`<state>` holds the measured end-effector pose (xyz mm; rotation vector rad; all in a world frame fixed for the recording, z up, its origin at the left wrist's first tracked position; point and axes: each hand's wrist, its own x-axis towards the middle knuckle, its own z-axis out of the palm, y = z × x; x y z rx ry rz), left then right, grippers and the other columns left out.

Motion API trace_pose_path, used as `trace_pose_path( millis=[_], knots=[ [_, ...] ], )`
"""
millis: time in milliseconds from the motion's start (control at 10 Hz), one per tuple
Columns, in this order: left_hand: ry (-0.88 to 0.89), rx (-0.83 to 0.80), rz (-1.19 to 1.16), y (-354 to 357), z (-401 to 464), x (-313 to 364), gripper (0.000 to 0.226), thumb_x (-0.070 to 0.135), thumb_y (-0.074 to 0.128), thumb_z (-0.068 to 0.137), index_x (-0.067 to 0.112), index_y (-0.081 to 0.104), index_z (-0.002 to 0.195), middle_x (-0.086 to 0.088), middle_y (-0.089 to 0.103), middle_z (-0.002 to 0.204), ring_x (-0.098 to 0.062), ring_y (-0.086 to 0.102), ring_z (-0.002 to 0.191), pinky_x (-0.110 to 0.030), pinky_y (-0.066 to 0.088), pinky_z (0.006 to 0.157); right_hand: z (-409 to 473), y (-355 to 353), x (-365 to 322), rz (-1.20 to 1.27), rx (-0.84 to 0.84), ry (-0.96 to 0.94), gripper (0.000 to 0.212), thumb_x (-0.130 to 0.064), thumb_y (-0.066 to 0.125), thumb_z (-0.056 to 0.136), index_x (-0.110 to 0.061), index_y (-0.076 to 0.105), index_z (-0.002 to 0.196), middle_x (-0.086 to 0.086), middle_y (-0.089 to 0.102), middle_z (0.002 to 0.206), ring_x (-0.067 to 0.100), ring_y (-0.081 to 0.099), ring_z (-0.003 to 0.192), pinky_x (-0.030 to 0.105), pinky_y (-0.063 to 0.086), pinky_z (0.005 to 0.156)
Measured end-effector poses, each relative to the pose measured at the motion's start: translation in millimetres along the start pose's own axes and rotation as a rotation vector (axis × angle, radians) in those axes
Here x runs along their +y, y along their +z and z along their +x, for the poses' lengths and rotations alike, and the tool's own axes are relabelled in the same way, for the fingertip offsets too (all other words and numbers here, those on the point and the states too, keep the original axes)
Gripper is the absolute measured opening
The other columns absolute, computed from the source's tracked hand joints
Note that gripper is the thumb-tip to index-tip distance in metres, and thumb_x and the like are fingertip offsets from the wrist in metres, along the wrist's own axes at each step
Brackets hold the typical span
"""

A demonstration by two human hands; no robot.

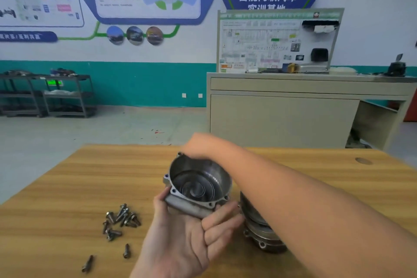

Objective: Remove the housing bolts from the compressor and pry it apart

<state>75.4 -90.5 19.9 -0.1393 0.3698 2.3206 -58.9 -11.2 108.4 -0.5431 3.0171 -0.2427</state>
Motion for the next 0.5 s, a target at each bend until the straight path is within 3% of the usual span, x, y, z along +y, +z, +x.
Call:
trace_pose_path(
  millis=[100,200,300,400,500],
  knots=[
    [-0.030,-0.031,-0.129,-6,0,5,0.104,0.076,0.051,0.067,-0.016,0.062,0.114,-0.025,0.069,0.109,-0.048,0.067,0.094,-0.052,0.059,0.065,16,32,-2,-0.040,-0.138,0.053,0.039,-0.021,0.033,0.104,0.001,0.057,0.125,0.018,0.058,0.124,0.032,0.057,0.106,0.033,0.044,0.081],
    [0.049,-0.004,-0.178,-16,5,7,0.094,0.066,0.057,0.064,-0.016,0.063,0.110,-0.019,0.073,0.090,-0.049,0.069,0.087,-0.052,0.058,0.058,17,43,-3,0.007,-0.113,0.117,0.041,-0.028,0.038,0.102,0.001,0.055,0.126,0.018,0.059,0.124,0.032,0.059,0.107,0.033,0.048,0.085],
    [0.106,0.038,-0.143,-24,15,7,0.089,0.068,0.054,0.069,-0.012,0.065,0.106,-0.014,0.073,0.084,-0.045,0.070,0.084,-0.046,0.059,0.057,6,27,2,0.187,-0.018,0.096,0.036,-0.030,0.045,0.098,-0.002,0.060,0.116,0.015,0.063,0.108,0.029,0.060,0.098,0.030,0.048,0.071],
    [0.115,-0.020,-0.096,-27,16,8,0.093,0.071,0.050,0.076,-0.013,0.063,0.112,-0.015,0.074,0.091,-0.041,0.071,0.088,-0.043,0.060,0.058,-29,-11,8,0.414,0.190,0.028,0.031,-0.027,0.050,0.097,-0.009,0.063,0.120,0.009,0.066,0.114,0.022,0.063,0.100,0.031,0.053,0.084],
    [0.070,-0.174,0.082,-41,-8,9,0.101,0.074,0.051,0.077,0.000,0.036,0.144,-0.016,0.068,0.118,-0.038,0.064,0.111,-0.044,0.058,0.078,-103,-58,21,0.731,0.598,-0.277,0.017,-0.031,0.059,0.091,-0.025,0.071,0.102,-0.009,0.072,0.097,0.010,0.064,0.086,0.011,0.051,0.069]
  ],
)
